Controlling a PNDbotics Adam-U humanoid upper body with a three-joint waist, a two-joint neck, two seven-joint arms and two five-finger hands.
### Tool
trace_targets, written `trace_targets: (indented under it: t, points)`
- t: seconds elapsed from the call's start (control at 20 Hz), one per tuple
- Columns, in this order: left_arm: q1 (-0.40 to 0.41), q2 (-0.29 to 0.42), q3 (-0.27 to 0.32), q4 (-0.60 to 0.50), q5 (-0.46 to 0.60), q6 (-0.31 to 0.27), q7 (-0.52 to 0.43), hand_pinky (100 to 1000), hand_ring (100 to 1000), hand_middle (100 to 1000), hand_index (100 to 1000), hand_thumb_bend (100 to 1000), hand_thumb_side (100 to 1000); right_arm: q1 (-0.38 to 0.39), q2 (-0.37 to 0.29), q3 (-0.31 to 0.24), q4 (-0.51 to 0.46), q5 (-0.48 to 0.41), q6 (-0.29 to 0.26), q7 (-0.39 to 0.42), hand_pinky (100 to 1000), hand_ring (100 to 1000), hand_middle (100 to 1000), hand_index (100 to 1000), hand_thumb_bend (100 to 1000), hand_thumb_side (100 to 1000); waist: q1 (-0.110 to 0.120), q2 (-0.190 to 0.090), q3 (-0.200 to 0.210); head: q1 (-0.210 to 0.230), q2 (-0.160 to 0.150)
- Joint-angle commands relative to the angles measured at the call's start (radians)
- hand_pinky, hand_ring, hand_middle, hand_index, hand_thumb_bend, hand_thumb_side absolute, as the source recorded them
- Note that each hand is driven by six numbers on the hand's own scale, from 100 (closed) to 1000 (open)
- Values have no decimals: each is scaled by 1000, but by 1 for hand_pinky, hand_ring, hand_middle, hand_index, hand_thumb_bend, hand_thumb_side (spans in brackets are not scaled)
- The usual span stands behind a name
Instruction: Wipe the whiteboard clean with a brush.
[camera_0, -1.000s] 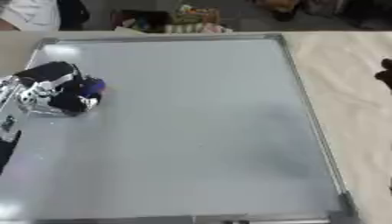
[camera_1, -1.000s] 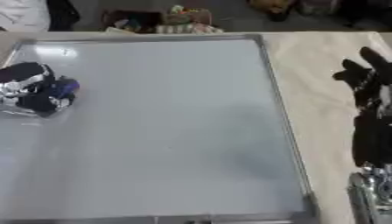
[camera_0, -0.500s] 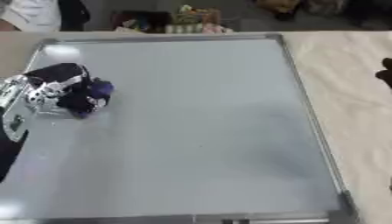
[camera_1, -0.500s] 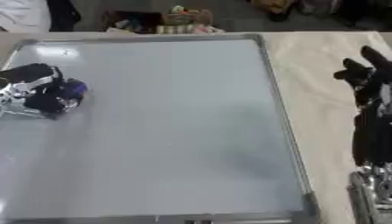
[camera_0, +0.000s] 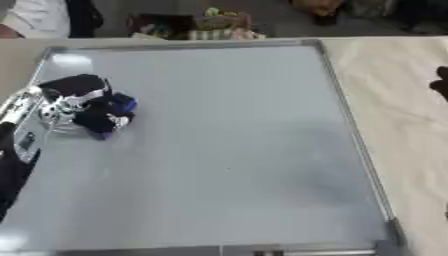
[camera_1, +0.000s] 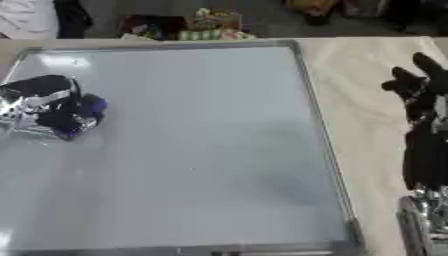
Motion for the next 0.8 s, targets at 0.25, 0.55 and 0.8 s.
trace_targets:
  t: [0.25, 0.55, 0.8]
  points:
    - [7, -47, -56, -25, -28, -30, 10, 374, 462, 256, 380, 175, 688, -10, -6, -7, -11, -3, 1, -3, 908, 876, 555, 898, 134, 1000, -6, -19, -5, 9, -1]
    - [11, -52, -66, -32, -44, -32, 23, 376, 463, 258, 380, 183, 673, -10, -6, -8, -11, -3, 1, -4, 908, 876, 554, 897, 135, 1000, -8, -19, -6, 13, -6]
    - [13, -27, -46, -24, -62, -19, 52, 380, 466, 261, 381, 189, 652, -9, -7, -8, -11, -3, 1, -6, 908, 876, 554, 897, 136, 1000, -7, -20, -4, 10, -6]
